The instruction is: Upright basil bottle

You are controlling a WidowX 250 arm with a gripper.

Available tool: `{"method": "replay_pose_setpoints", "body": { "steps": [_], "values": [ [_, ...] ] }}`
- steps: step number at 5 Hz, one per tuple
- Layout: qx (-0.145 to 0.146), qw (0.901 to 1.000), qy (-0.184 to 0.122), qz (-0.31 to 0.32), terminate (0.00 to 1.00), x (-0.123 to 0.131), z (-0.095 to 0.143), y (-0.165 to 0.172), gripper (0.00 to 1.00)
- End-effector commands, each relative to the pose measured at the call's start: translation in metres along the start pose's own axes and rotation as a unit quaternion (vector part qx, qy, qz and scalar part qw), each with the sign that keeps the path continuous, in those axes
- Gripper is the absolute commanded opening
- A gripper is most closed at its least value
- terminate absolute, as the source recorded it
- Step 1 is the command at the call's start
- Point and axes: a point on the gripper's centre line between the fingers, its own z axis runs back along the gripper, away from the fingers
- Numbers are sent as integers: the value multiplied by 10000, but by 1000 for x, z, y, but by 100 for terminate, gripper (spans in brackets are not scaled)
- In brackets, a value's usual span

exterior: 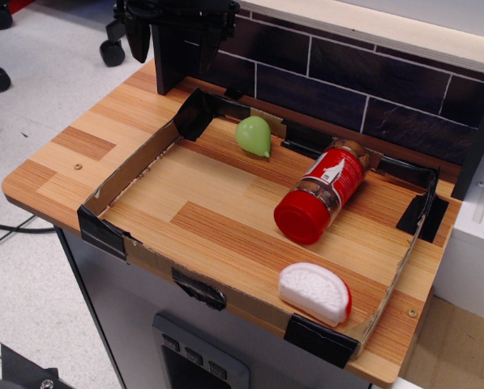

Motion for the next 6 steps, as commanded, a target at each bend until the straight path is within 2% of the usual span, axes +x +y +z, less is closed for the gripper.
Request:
{"method": "replay_pose_setpoints", "body": {
  "steps": [1, 2, 3, 4, 5, 6],
  "values": [
    [0, 10000, 0, 0, 0, 0, 0, 0, 100],
    [-224, 9972, 108, -711, 0, -26, 21, -17, 100],
    [-479, 9876, 294, -1463, 0, -66, 42, -38, 100],
    [-829, 9708, 596, -2169, 0, -90, 56, -55, 100],
    [-1001, 9619, 550, -2482, 0, -104, 52, -70, 100],
    [-995, 9646, 523, -2383, 0, -109, 41, -80, 100]
  ]
}}
